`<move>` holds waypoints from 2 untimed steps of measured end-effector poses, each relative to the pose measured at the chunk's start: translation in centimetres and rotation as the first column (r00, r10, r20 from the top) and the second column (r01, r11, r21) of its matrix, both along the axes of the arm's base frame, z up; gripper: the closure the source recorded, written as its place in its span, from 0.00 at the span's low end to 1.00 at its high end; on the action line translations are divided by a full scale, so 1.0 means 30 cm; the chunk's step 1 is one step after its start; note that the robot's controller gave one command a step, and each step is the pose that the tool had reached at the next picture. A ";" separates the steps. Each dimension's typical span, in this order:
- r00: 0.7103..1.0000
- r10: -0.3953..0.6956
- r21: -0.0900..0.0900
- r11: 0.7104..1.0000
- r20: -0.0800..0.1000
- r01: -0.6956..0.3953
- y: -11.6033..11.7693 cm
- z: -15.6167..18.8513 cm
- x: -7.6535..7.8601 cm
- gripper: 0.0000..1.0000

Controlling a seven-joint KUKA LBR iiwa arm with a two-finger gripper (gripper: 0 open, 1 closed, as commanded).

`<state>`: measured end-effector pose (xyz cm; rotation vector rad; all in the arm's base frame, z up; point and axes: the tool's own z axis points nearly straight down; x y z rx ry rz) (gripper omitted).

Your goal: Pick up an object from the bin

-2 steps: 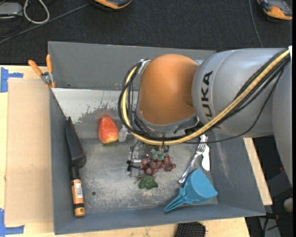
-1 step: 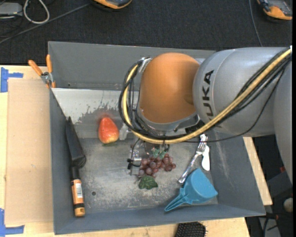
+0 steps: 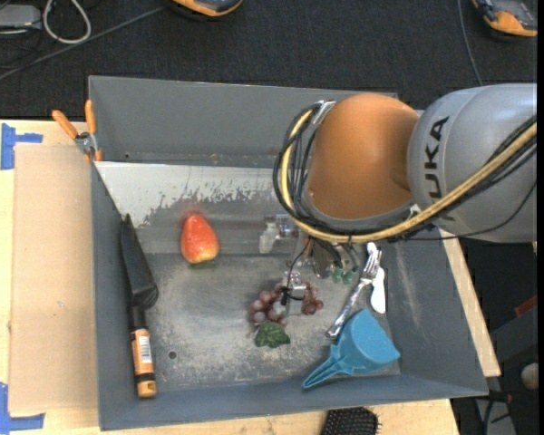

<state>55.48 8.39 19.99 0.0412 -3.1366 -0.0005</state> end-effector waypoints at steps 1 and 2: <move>1.000 0.013 -0.001 1.000 0.000 -0.013 -0.160 -0.005 -0.002 0.00; 0.964 0.264 0.001 0.964 0.001 -0.264 -0.182 -0.147 -0.061 0.00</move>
Offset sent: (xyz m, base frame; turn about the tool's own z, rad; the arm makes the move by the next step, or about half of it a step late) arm -0.0249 -0.0591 -0.0566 -0.2939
